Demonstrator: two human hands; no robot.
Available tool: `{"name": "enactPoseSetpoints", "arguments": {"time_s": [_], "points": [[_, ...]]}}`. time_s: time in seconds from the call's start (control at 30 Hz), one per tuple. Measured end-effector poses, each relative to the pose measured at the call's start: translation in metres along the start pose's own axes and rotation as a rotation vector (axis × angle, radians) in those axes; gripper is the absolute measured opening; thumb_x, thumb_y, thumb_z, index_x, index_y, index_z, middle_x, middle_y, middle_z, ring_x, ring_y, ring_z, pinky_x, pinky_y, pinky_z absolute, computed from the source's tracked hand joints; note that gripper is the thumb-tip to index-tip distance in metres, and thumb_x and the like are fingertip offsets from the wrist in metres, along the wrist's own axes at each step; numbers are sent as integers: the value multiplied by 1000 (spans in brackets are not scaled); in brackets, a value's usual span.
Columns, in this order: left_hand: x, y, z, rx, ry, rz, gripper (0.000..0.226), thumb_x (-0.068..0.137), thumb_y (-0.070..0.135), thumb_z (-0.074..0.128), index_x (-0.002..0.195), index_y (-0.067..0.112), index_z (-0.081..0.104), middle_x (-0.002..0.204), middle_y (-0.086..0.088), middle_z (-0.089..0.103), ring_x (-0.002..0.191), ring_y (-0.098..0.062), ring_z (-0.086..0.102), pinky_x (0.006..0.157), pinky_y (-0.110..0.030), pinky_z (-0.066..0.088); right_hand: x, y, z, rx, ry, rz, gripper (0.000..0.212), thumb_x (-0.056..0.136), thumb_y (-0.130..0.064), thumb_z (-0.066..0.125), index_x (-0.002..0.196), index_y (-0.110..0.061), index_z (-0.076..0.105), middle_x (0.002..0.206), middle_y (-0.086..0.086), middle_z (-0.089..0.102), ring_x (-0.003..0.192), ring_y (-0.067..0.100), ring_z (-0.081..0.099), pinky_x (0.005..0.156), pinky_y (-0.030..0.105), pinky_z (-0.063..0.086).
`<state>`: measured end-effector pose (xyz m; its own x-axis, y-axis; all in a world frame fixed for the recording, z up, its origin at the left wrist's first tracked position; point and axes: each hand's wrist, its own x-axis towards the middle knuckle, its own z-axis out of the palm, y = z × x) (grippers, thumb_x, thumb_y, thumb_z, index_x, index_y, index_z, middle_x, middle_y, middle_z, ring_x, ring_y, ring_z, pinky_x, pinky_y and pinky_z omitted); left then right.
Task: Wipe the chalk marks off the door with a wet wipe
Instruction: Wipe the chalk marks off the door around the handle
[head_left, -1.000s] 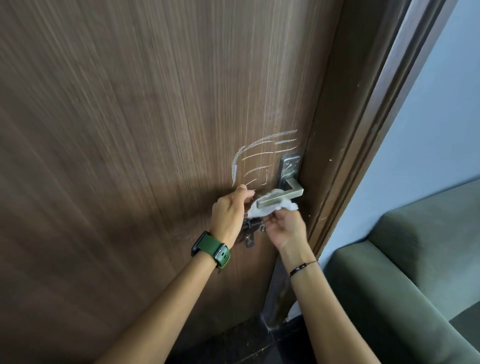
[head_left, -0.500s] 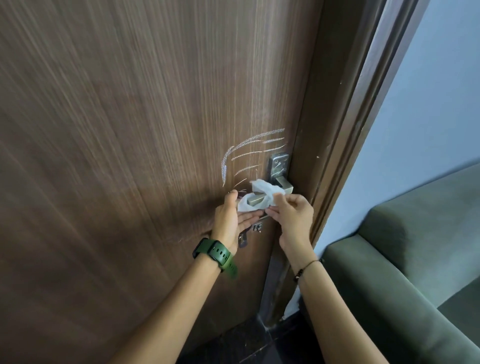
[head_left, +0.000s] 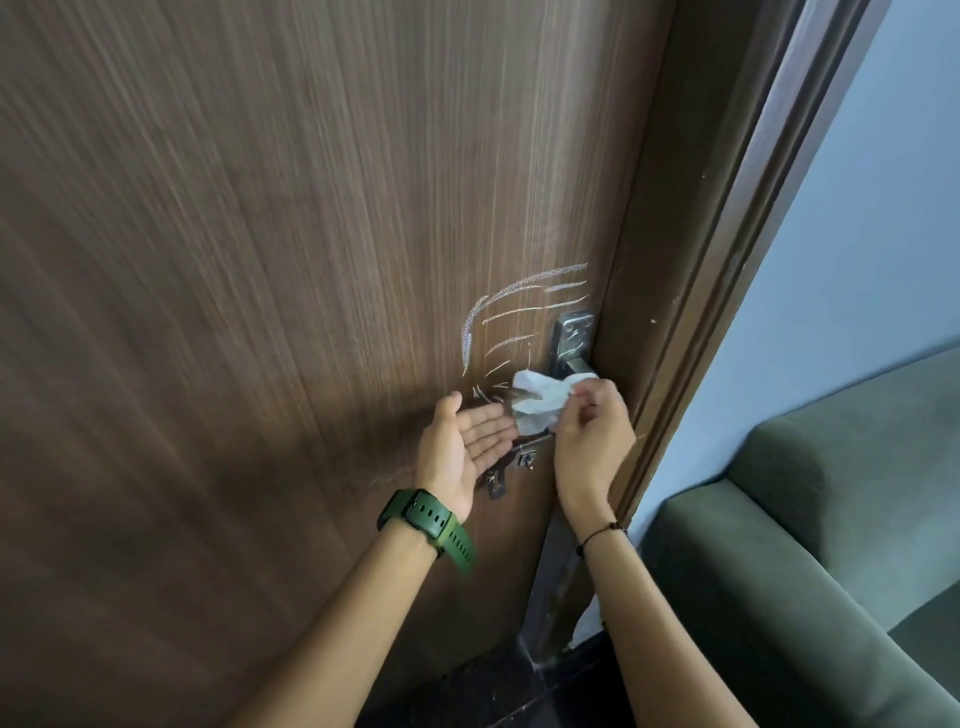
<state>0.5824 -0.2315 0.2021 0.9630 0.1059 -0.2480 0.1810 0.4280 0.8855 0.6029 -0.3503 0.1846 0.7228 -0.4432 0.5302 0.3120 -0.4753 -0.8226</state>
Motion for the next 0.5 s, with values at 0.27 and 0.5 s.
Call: {"name": "enactPoseSetpoints", "arguments": {"time_s": [0.27,0.5], "points": [[-4,0,7,32,21,26,43,94,33,32,94,6,65,93,-15,70,86,-23,67,76,-30,54,3,-1,-4,-118,-38,-113,13,82,7,57,73,-2,59,78,12,59,64,12,47,57,0,31],[-3,-3,7,-39,48,20,29,89,25,41,82,9,65,76,-7,69,65,-14,66,58,-27,54,-17,-11,-3,-257,-366,-524,5,78,3,61,74,0,63,79,11,59,68,20,55,54,20,42]]}}
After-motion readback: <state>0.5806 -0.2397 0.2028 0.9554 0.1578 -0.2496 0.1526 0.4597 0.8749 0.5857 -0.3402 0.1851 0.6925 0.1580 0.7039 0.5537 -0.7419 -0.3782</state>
